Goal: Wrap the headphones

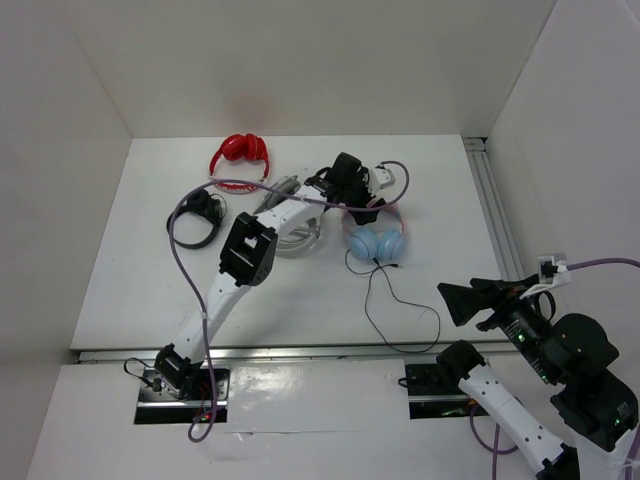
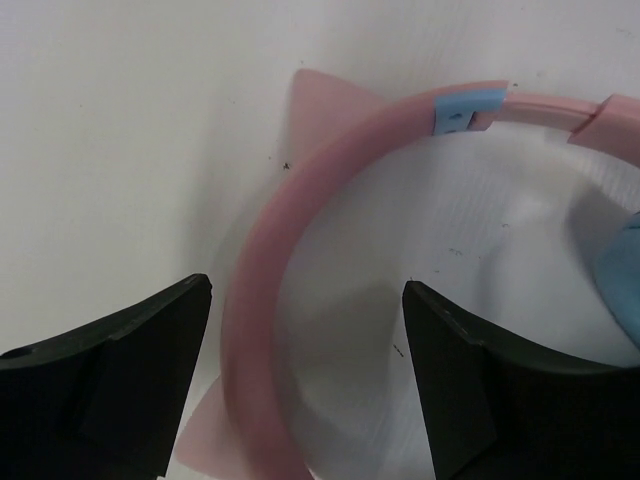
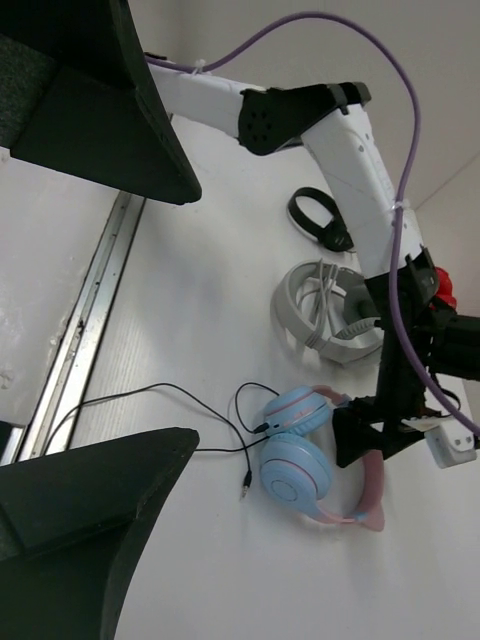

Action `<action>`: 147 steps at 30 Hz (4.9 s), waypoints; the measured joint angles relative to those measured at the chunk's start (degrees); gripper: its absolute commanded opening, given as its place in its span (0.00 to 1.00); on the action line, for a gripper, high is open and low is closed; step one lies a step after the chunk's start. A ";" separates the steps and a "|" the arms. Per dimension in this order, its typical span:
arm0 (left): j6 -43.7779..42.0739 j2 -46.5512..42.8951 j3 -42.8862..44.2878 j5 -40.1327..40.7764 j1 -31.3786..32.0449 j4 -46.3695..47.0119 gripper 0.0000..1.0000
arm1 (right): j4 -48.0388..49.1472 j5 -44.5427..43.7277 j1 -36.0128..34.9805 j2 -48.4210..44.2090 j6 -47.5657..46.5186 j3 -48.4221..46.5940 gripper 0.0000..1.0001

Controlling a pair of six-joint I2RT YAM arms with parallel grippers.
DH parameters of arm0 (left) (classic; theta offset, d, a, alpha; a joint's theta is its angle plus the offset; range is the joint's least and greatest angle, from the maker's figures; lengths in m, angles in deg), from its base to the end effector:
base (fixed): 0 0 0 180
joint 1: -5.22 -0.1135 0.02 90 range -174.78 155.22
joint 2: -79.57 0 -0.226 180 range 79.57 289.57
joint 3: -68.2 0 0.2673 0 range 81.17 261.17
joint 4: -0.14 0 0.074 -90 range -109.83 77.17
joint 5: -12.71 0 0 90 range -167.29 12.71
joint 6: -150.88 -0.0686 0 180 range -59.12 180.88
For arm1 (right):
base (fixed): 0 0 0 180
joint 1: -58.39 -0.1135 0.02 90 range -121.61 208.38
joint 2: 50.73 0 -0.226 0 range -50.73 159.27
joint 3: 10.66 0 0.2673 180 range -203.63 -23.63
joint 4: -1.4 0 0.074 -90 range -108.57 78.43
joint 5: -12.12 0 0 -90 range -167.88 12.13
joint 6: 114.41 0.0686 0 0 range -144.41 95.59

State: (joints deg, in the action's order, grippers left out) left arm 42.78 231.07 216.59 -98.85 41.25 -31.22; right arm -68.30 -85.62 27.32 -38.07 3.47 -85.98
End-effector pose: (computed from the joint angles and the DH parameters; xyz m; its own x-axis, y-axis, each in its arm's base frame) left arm 0.4697 -0.3728 0.1288 -0.1890 0.4947 -0.8482 0.8951 0.4421 0.0584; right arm 0.0589 0.0247 0.3831 -0.2784 0.3732 -0.8850 -0.3017 0.8408 0.4495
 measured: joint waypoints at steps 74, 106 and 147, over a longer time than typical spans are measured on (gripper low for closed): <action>-30.16 -92.48 -54.03 106.55 25.51 37.20 0.00 | 81.18 31.71 -15.28 51.19 -25.70 19.15 0.87; -46.16 -91.58 -45.46 110.09 36.61 59.01 0.00 | 97.59 21.97 -16.00 65.46 -27.28 20.68 0.10; 17.86 -69.72 -45.68 74.66 6.60 -10.97 0.00 | 41.64 -13.86 -25.59 33.83 -20.85 7.93 0.00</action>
State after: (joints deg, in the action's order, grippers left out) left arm 60.63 161.35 170.91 -24.19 47.85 -42.19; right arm -26.66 -99.48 1.72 -4.23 -17.38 -78.05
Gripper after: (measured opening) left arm 0.170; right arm 0.008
